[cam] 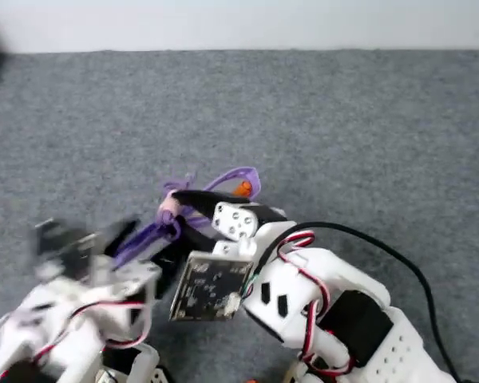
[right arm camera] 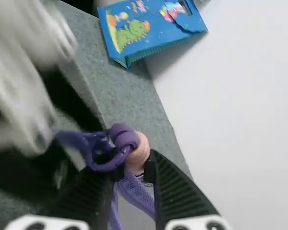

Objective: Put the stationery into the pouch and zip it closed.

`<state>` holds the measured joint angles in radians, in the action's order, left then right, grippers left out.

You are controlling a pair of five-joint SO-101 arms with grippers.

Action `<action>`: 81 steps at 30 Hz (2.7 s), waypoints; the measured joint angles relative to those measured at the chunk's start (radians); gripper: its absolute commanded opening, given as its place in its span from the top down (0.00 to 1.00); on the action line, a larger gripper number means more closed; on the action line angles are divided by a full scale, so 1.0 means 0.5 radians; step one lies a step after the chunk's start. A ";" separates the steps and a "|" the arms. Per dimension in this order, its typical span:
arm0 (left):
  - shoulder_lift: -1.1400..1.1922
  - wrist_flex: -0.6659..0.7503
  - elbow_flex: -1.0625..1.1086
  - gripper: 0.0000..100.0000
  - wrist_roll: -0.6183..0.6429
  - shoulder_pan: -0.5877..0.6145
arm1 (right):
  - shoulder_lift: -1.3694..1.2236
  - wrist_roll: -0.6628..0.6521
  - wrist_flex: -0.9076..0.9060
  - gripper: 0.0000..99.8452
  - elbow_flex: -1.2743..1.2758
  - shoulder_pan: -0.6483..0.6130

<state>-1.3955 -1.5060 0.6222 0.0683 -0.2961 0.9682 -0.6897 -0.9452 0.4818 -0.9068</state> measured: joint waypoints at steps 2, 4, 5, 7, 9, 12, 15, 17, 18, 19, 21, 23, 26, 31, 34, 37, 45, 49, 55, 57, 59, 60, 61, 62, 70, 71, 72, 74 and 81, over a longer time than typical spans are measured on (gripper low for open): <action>-0.025 0.000 0.025 0.77 0.000 -0.071 | 0.000 0.000 0.037 0.99 0.015 0.000; -0.025 0.000 0.058 0.80 -0.003 -0.126 | 0.000 0.000 0.055 0.99 0.021 0.000; -0.025 0.000 0.071 0.82 -0.006 -0.144 | 0.000 0.000 0.058 0.99 0.021 0.000; -0.025 0.003 0.095 0.86 -0.009 -0.163 | 0.000 -0.003 0.058 0.99 0.025 0.000; -0.025 0.003 0.098 0.89 -0.009 -0.166 | 0.000 -0.003 0.058 0.99 0.021 0.000; -0.025 0.003 0.098 0.94 -0.009 -0.169 | 0.000 0.000 0.061 0.99 0.021 0.040; -0.025 0.003 0.101 0.97 -0.009 -0.181 | 0.000 0.000 0.061 0.99 0.025 0.107; -0.021 0.003 0.104 0.99 -0.009 -0.184 | 0.000 0.000 0.061 0.99 0.040 0.166; -0.021 0.003 0.104 0.99 -0.009 -0.184 | -0.003 0.000 0.061 0.99 0.043 0.199; -0.021 0.003 0.104 0.99 -0.009 -0.184 | -0.006 0.000 0.061 0.99 0.046 0.233; -0.021 0.003 0.104 0.99 -0.009 -0.172 | -0.049 0.003 0.074 0.99 0.058 0.319; -0.021 0.003 0.104 0.99 -0.009 -0.172 | -0.049 0.061 0.132 0.99 0.061 0.396; -0.021 0.003 0.104 0.99 -0.009 -0.172 | -0.043 0.110 0.227 0.99 0.058 0.540; -0.021 0.003 0.104 0.99 -0.009 -0.172 | -0.043 0.135 0.417 0.99 0.212 0.764; -0.021 0.003 0.104 0.99 -0.009 -0.172 | -0.046 0.172 0.488 0.99 0.239 0.829; -0.021 0.003 0.104 0.99 -0.009 -0.172 | -0.043 0.258 0.509 0.99 0.239 0.822; -0.021 0.003 0.104 0.99 0.098 -0.172 | -0.049 0.887 0.377 0.99 0.015 0.878; -0.021 0.003 0.104 0.99 0.104 -0.172 | -0.129 1.356 0.132 0.95 -0.147 0.872; -0.021 0.003 0.104 0.99 0.104 -0.172 | -0.230 1.976 -0.249 0.80 -0.390 0.706; -0.021 0.003 0.104 0.99 0.104 -0.172 | -0.230 2.007 -0.313 0.81 -0.423 0.608; -0.021 0.003 0.104 0.99 0.104 -0.172 | -0.230 2.016 -0.328 0.83 -0.445 0.500; -0.021 0.003 0.104 0.99 0.104 -0.172 | -0.230 2.016 -0.334 0.84 -0.448 0.451; -0.021 0.003 0.104 0.99 0.104 -0.172 | -0.230 2.016 -0.334 0.85 -0.448 0.423; -0.021 0.003 0.104 0.99 0.104 -0.172 | -0.230 2.016 -0.334 0.85 -0.448 0.405; -0.021 0.003 0.104 0.99 0.104 -0.172 | -0.322 2.016 -0.353 0.85 -0.433 0.356; -0.021 0.003 0.104 0.99 0.104 -0.172 | -0.334 2.016 -0.353 0.85 -0.433 0.356; -0.021 0.003 0.104 0.99 0.104 -0.172 | -0.347 2.016 -0.353 0.85 -0.433 0.356; -0.021 0.003 0.104 0.99 0.104 -0.172 | -0.371 2.016 -0.353 0.85 -0.433 0.356; -0.021 0.003 0.104 0.99 0.104 -0.172 | -0.374 2.016 -0.353 0.85 -0.430 0.356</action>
<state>-1.4062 -1.5044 0.6743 0.1204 -0.3821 0.7810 0.3184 -1.1216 0.2670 -0.7288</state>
